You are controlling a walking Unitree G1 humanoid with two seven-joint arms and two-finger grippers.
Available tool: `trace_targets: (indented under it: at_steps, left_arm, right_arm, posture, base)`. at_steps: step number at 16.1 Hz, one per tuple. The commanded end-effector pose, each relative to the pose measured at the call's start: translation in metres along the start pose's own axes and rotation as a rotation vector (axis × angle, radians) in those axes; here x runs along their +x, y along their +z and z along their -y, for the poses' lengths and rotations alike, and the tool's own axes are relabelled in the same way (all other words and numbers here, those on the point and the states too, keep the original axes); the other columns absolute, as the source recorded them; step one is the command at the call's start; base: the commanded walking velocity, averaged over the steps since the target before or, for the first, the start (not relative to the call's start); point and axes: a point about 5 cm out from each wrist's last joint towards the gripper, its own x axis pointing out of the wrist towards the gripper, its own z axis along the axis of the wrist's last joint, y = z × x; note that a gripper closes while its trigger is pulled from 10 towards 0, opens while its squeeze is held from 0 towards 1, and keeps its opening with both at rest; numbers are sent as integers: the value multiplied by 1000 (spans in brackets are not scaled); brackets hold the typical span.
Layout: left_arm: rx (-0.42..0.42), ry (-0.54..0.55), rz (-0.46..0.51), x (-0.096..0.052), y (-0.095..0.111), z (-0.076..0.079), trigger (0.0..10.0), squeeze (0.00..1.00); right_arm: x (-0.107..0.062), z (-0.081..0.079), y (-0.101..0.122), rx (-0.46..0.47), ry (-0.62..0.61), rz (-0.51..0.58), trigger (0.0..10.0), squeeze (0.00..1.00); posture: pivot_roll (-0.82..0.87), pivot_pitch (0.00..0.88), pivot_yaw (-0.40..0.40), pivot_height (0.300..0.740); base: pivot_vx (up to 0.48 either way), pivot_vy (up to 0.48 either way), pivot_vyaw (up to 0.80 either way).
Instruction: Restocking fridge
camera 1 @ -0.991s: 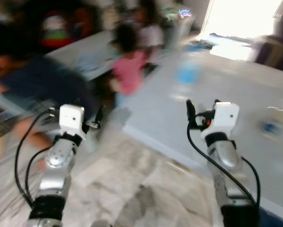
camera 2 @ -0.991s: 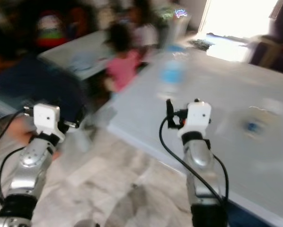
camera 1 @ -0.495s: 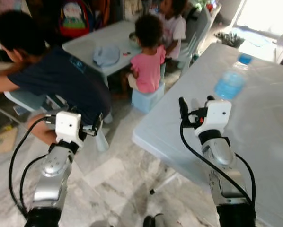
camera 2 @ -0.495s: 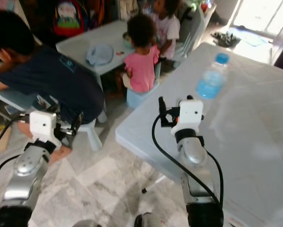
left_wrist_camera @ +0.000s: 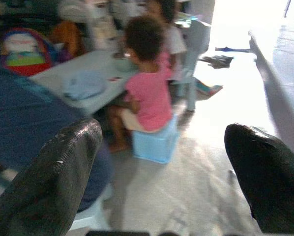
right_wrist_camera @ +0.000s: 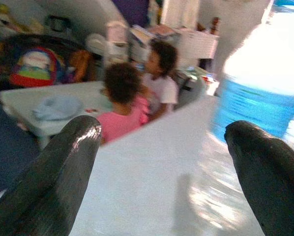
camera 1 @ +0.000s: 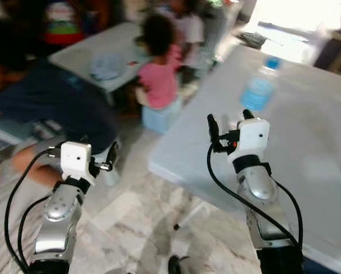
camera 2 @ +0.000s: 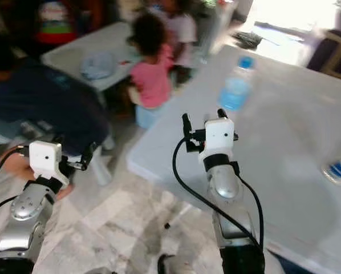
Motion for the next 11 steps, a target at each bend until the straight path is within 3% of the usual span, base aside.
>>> trace_targets:
  at_steps: [1, 4, 8, 11]
  left_arm:
    - [-5, 4, -1, 0, 2, -1, 10000, 0]
    - [-32, -22, 48, 1, 9, 0, 10000, 0]
    - [-63, -35, 45, 1, 9, 6, 10000, 0]
    - [-62, -34, 43, 0, 7, 5, 10000, 0]
  right_arm:
    - [0, 0, 1, -1, 2, 6, 10000, 0]
    - [-6, -3, 0, -9, 20, 8, 10000, 0]
    - [-6, -2, -1, -10, 31, 10, 10000, 0]
    - [-8, -5, -2, -1, 47, 8, 10000, 0]
  posture:
    - [27, 86, -41, 740]
    - [23, 81, -44, 740]
    - [19, 76, -46, 740]
    - [18, 72, -48, 740]
  base:
    - [0, 0, -800]
    - [109, 0, -800]
    - [150, 0, -800]
    - [0, 0, -171]
